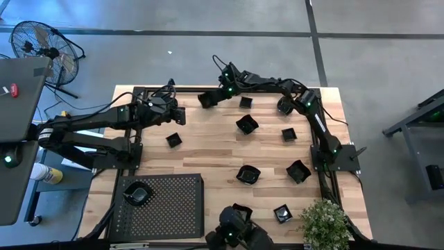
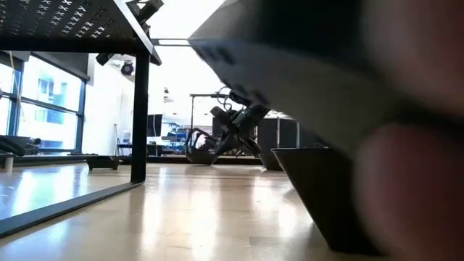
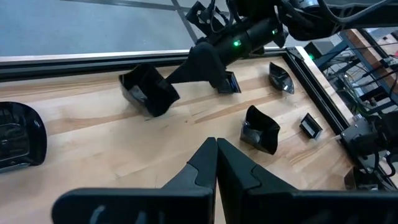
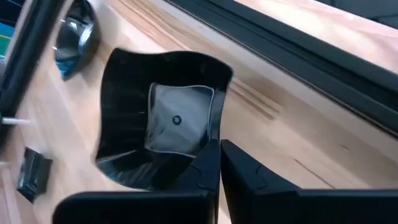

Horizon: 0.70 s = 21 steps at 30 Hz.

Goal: Pick & Place Mini shaped plates
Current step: Put the distorted square plate on the shelf

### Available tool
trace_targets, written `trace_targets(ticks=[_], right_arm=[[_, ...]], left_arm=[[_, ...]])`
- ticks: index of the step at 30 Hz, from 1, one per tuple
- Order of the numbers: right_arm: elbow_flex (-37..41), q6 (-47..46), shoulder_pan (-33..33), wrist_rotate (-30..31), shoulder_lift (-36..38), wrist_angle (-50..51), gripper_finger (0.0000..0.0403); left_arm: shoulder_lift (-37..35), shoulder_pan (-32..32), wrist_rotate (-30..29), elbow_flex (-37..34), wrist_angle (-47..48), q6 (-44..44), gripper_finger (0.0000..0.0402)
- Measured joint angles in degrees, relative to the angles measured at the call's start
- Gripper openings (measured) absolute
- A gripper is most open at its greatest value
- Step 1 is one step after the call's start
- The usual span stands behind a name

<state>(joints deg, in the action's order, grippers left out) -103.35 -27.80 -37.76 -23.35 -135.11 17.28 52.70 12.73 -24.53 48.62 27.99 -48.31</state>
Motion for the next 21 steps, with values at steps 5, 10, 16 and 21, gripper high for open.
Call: trace_targets(ticks=[5, 10, 16, 21], right_arm=[[0.0, 5.88, -0.27, -0.18, 2.02, 6.8, 0.0002], [0.67, 12.33, 0.23, 1.09, 6.4, 14.34, 0.0001], [8.1, 13.3, 1.66, 1.35, 15.97, 14.75, 0.0001], [16.95, 14.03, 5.35, 4.05, 26.33, 11.95, 0.0001]], left_arm=[[0.01, 0.0, 0.0, 0.0, 0.0, 0.0, 0.0001], [0.02, 0.0, -0.02, 0.0, -0.02, -0.01, 0.0001], [2.19, 0.0, 1.67, 0.02, -1.55, -1.68, 0.0003], [6.94, 0.0, 2.92, 0.11, -6.98, -1.05, 0.0041]])
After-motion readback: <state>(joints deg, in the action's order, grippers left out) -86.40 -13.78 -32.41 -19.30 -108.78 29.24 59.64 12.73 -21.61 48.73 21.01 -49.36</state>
